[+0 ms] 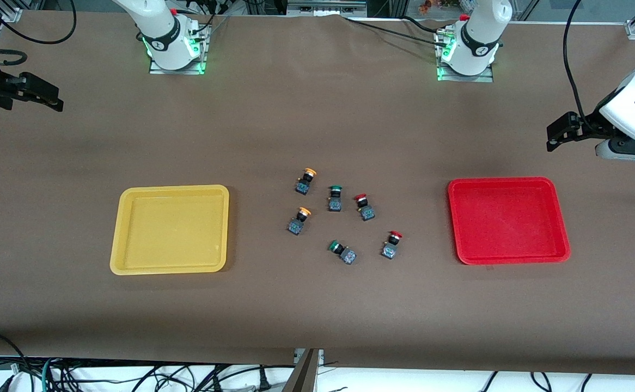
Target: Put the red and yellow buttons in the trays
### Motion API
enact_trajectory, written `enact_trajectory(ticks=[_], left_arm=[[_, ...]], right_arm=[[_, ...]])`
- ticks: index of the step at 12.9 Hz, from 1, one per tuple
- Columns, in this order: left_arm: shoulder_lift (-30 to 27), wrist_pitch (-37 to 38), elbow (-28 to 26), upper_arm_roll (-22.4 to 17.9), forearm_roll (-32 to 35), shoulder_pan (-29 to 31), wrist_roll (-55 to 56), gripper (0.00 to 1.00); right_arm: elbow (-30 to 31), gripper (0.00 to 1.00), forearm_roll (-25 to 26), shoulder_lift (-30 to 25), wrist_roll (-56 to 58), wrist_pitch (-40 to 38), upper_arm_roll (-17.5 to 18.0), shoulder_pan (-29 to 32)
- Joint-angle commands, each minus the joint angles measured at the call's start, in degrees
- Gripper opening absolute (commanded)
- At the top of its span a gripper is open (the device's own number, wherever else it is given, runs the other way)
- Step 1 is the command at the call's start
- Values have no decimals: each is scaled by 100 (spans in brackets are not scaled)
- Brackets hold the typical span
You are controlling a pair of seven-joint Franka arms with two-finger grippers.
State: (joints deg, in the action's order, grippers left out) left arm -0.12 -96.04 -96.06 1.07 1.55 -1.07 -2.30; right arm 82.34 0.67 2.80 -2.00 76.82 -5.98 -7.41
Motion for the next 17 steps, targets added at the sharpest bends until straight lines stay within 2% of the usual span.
enact_trajectory(ticks=[1, 4, 6, 7, 9, 11, 13, 15, 17], left_arm=[[-41, -29, -44, 60, 82, 45, -8, 100], [-15, -55, -44, 60, 30, 45, -8, 100], [545, -125, 139, 147, 29, -217, -8, 100], [1105, -169, 488, 174, 29, -419, -8, 100], [2195, -161, 1594, 174, 82, -700, -16, 100], [2900, -309, 2203, 192, 3, -763, -16, 100], [3385, -1472, 2268, 253, 12, -964, -69, 100], [3885, -2503, 2232, 245, 3, -1368, 1, 100], [4369, -3146, 2232, 253, 12, -1458, -8, 100]], right_arm=[[-174, 100, 21, 263, -3, 70, 53, 38], [-139, 100, 4, 484, -37, 122, -9, 99], [-130, 100, 30, 791, -29, 297, -18, 91], [-139, 100, -5, 1045, -37, 403, -18, 91], [-139, 100, -66, 1423, -230, 945, 26, -93], [-139, 100, -547, 1836, -1331, 1499, 35, -357], [-148, 100, -874, 2232, -2484, 2341, 44, -865], [-165, 100, -867, 2741, -3714, 3098, 44, -1462], [-174, 100, -866, 3163, -4709, 3985, 44, -1964]])
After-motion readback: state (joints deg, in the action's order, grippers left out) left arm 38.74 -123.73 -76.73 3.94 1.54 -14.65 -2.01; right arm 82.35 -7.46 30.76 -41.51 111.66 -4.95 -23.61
